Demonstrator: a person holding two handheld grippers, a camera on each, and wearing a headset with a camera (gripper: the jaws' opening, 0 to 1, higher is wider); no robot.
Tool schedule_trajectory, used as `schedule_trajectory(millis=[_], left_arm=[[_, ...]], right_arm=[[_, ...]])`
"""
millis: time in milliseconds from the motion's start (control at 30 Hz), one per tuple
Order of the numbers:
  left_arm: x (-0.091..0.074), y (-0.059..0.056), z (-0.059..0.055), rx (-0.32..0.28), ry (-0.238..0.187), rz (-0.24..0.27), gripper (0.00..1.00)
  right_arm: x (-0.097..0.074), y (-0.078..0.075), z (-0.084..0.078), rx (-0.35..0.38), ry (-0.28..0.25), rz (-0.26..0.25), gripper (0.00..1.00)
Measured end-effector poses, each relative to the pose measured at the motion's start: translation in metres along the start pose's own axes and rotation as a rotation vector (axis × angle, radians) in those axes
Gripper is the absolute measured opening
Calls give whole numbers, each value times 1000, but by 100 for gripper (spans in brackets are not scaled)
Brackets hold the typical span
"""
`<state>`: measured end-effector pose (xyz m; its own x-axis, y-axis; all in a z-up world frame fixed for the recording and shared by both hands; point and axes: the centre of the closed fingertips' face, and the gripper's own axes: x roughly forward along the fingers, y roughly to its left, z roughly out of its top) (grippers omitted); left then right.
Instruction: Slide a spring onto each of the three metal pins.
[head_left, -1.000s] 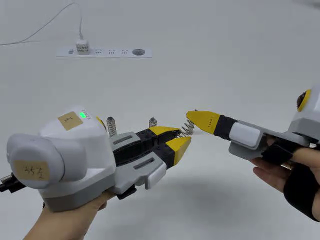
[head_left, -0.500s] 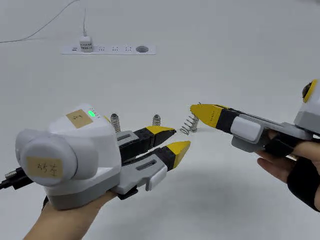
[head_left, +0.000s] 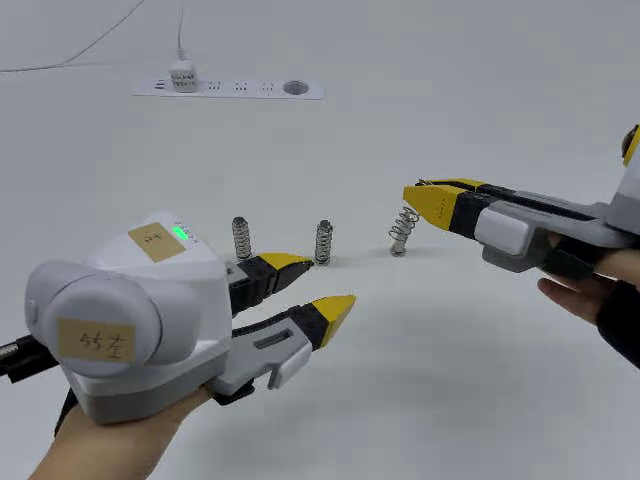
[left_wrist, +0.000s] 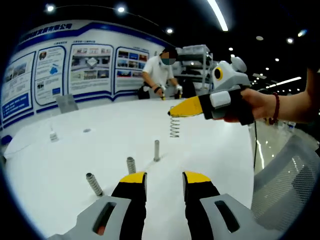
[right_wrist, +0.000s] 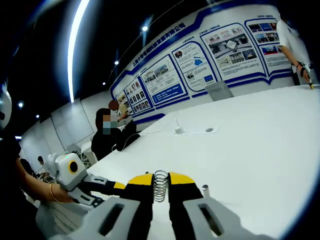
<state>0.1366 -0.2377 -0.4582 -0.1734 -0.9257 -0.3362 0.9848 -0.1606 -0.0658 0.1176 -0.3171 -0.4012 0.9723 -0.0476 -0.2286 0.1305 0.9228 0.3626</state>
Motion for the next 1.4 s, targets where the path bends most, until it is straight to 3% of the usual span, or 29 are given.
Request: schedule_trajectory(millis=[567,967,1167,1400], left_arm=[[-15,22,-13,-7,45,101,47],[-26,37,-21,7,73,162,58],[-26,39,-20,-15,59,163,66],[-25,40,-26,-28,73,168,73]], right_arm=[[13,-25,-1,-157,44,-66,11],[18,-47,2,-163,30,-130,12],[21,-57,-1,-172,38,-156,12],[27,-68,-7,-192,50,-172,12]])
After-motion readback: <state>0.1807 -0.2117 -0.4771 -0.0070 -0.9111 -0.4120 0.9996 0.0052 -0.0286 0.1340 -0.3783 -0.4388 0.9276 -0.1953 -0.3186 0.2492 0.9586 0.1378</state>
